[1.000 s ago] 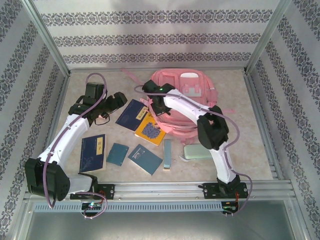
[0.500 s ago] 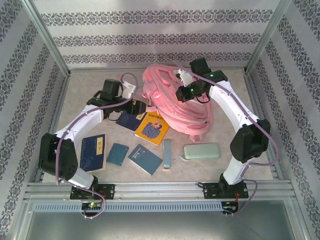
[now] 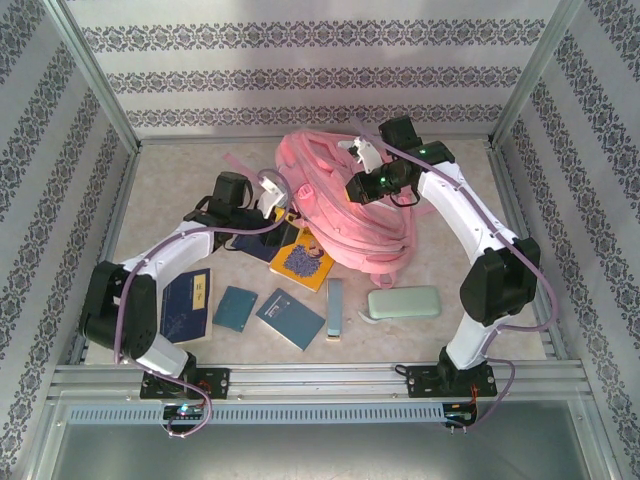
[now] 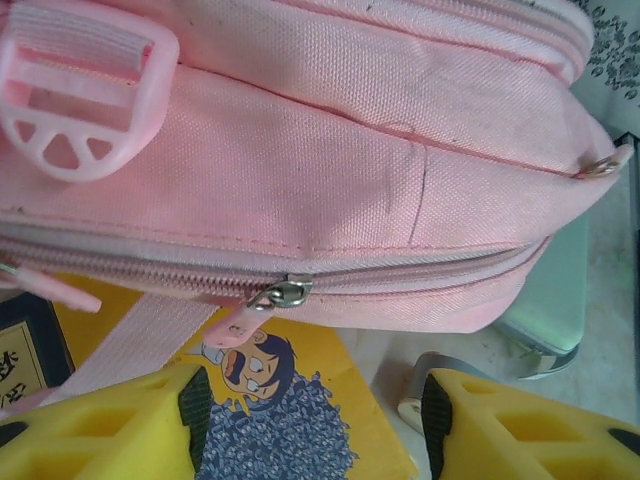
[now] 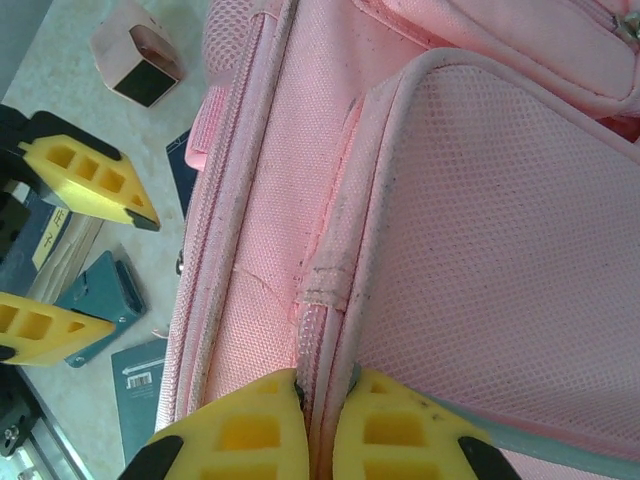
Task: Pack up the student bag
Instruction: Unzip the student bag at the center of the table.
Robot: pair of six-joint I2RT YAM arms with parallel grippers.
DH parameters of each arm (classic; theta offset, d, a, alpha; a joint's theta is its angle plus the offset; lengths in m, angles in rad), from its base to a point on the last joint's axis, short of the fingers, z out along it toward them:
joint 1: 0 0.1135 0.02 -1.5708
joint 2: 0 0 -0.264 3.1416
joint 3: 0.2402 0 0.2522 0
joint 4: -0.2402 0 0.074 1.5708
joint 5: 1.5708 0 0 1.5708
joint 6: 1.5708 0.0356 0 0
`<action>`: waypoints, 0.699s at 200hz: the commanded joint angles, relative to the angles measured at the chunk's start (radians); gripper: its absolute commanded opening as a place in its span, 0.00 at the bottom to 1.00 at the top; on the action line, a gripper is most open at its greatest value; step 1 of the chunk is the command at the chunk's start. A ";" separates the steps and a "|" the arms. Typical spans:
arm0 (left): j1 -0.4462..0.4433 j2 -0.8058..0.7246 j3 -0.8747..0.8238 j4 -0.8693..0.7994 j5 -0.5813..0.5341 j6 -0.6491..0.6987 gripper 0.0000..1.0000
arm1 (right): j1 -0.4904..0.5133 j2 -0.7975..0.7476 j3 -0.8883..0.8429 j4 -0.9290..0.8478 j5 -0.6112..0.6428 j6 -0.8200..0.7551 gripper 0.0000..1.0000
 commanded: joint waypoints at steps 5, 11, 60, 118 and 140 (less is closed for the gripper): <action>-0.024 0.025 -0.017 0.097 0.019 0.057 0.58 | 0.007 -0.031 0.001 0.104 -0.105 0.010 0.00; -0.031 0.030 -0.015 0.094 0.017 0.066 0.57 | 0.006 -0.032 0.000 0.106 -0.103 0.012 0.00; -0.073 0.091 0.014 0.057 -0.101 0.148 0.55 | 0.010 -0.037 -0.001 0.112 -0.123 0.023 0.00; -0.078 0.107 0.005 0.160 -0.197 0.146 0.51 | 0.017 -0.062 -0.034 0.144 -0.156 0.033 0.00; -0.082 0.122 0.017 0.178 -0.197 0.148 0.47 | 0.026 -0.054 -0.035 0.142 -0.155 0.034 0.00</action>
